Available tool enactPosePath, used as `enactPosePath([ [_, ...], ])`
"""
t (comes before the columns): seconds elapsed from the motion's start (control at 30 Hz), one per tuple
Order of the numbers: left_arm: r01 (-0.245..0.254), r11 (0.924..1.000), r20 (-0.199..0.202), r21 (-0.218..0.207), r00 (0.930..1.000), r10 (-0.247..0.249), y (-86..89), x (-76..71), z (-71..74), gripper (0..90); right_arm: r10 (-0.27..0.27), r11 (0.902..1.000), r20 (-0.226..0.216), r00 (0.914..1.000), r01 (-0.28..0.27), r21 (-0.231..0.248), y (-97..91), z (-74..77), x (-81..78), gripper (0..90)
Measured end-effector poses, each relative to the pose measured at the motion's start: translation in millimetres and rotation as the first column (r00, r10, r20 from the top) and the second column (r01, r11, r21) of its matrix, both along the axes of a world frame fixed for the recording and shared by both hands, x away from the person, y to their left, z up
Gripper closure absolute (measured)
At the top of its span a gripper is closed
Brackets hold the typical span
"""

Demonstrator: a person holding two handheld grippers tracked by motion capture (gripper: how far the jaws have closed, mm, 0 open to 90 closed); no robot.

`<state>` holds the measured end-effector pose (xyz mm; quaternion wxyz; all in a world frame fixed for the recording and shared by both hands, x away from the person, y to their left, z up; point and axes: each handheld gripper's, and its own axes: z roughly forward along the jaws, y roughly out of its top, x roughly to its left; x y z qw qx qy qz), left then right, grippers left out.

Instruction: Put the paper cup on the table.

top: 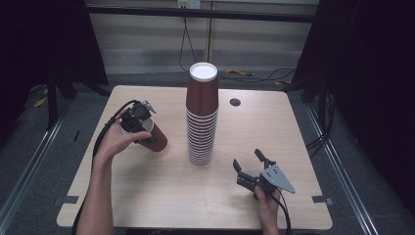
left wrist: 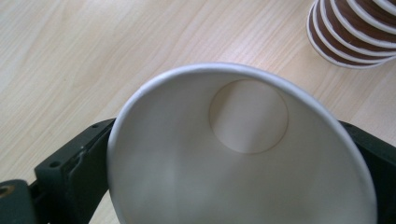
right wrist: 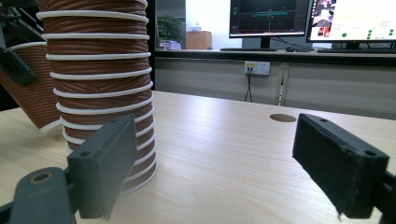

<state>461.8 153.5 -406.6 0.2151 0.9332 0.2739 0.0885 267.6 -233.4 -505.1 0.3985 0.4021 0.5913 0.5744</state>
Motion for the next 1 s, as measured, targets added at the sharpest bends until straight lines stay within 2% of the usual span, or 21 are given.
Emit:
enactPosePath([
  [0.13, 0.002, 0.9998, 0.017, 0.022, 0.9999, -0.002, -2.7, 2.3, -2.3, 1.8, 0.000, 1.0000, 0.000, 1.0000, 0.000, 0.000, 0.0, 0.0, 0.0, 13.7],
  [0.3, -0.009, 0.9996, 0.020, 0.028, 0.9998, 0.009, -4.6, 5.3, -7.3, 1.4, 0.000, 1.0000, 0.000, 1.0000, 0.000, 0.000, 0.0, 0.0, 0.0, 13.7],
  [0.73, -0.032, 0.9989, 0.021, -0.034, 0.9992, 0.032, -3.9, 9.6, -11.6, 0.4, 0.000, 1.0000, 0.000, 1.0000, 0.000, 0.000, 0.0, 0.0, 0.1, 13.7],
  [0.83, -0.023, 0.9984, 0.002, -0.051, 0.9997, 0.023, -3.9, 10.2, -14.4, 0.8, 0.000, 1.0000, 0.000, 1.0000, 0.000, 0.000, 0.0, 0.0, 0.0, 13.7],
  [1.0, -0.020, 0.9977, -0.004, -0.065, 0.9998, 0.020, -5.1, 10.8, -19.3, 1.5, 0.000, 1.0000, 0.000, 1.0000, 0.000, 0.000, 0.0, 0.0, 0.0, 13.7],
])
